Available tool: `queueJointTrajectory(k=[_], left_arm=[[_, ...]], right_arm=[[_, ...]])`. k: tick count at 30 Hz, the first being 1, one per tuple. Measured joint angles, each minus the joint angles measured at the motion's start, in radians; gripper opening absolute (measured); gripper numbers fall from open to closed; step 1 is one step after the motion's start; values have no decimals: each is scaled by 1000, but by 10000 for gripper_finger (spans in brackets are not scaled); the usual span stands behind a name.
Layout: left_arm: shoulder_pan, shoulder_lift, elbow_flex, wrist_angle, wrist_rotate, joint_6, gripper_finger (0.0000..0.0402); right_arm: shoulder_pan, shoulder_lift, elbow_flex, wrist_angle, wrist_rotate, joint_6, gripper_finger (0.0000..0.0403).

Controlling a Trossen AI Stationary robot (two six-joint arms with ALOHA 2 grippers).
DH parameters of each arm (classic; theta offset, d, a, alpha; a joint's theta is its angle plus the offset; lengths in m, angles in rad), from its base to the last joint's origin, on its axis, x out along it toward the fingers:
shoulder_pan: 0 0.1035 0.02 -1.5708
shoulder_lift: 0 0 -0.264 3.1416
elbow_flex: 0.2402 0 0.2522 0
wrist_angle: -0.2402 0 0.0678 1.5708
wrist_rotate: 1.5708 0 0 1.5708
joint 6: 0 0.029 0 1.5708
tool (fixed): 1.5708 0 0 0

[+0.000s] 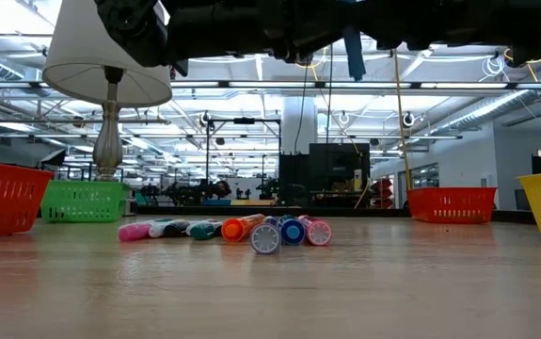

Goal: Pick & Place Markers
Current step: Put the right blue highlighter pen into the bottom red basket

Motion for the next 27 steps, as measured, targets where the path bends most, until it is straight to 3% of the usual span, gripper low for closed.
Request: queueJointTrajectory(k=[13,27], left_arm=[[-28,0,-1,107,-5,14,212],[-34,0,0,103,-5,30,212]], right_arm=[[1,1,0,-11,-3,0,45],[2,1,0,-16,-2,0,45]])
